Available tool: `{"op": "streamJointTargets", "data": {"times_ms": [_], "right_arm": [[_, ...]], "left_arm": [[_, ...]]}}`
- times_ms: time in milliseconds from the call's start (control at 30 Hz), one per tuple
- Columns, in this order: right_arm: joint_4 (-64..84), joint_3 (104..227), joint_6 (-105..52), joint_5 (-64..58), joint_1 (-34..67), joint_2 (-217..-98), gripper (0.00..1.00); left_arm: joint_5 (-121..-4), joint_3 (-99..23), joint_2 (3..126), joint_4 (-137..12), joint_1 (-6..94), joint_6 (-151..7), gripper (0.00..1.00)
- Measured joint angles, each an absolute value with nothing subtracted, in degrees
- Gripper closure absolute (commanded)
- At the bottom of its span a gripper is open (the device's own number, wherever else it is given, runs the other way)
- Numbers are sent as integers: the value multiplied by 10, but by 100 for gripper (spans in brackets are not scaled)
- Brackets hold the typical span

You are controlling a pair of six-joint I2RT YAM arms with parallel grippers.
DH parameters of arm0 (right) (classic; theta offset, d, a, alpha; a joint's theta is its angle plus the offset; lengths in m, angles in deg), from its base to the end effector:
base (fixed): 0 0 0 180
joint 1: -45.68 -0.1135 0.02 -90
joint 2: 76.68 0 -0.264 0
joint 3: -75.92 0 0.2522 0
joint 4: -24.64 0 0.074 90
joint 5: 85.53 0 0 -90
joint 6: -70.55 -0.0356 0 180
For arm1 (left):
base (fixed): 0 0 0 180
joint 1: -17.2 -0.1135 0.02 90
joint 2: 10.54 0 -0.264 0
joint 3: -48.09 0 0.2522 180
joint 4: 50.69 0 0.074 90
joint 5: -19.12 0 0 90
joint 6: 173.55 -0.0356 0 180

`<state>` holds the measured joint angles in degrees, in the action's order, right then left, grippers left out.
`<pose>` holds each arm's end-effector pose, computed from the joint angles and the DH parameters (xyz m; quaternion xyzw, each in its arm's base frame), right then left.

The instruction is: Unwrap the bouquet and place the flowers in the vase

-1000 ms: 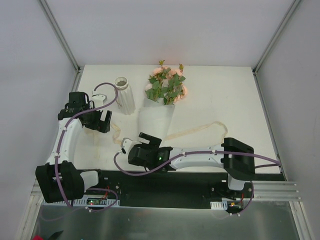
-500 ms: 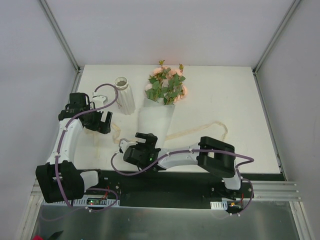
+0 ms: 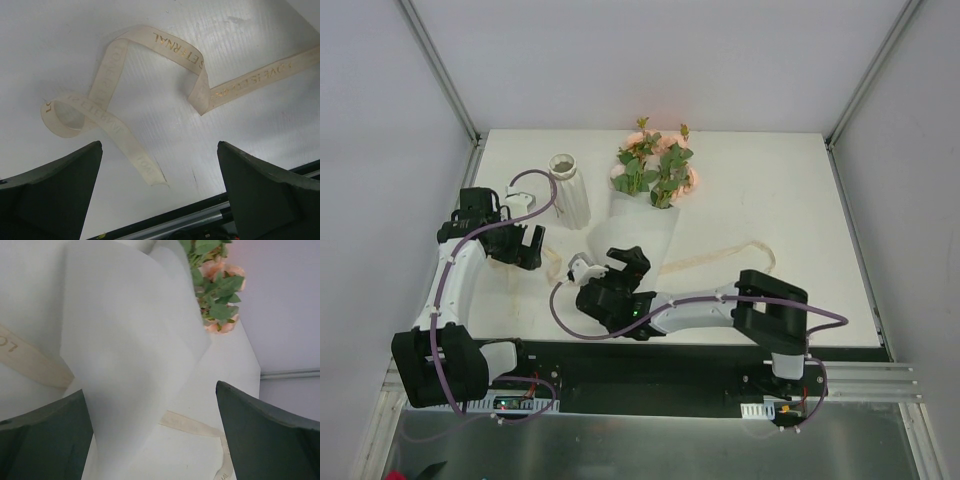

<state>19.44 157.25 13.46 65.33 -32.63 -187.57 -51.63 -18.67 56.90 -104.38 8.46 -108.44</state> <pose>0.1132 0.3938 0.1837 -0.4978 0.6253 -0.2597 0.5420 0.2327 0.0239 0.2668 0.1825 0.9222 -0.0651 0.3348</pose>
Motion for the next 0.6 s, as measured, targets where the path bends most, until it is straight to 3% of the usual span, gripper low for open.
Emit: {"op": "streamJointTargets", "data": {"times_ms": [367,500,600], "right_arm": [[142,1513,-20,776,-356,-1683,0],[-52,1519,-210,810,-349,-1651,0],[-317,1552,-485,828,-345,-1646,0]], "left_arm": [[-516,-187,568,-1044,85,-1087,1],[-516,-187,564,-1044,85,-1089,1],[-516,-187,558,-1044,85,-1096,1]]}}
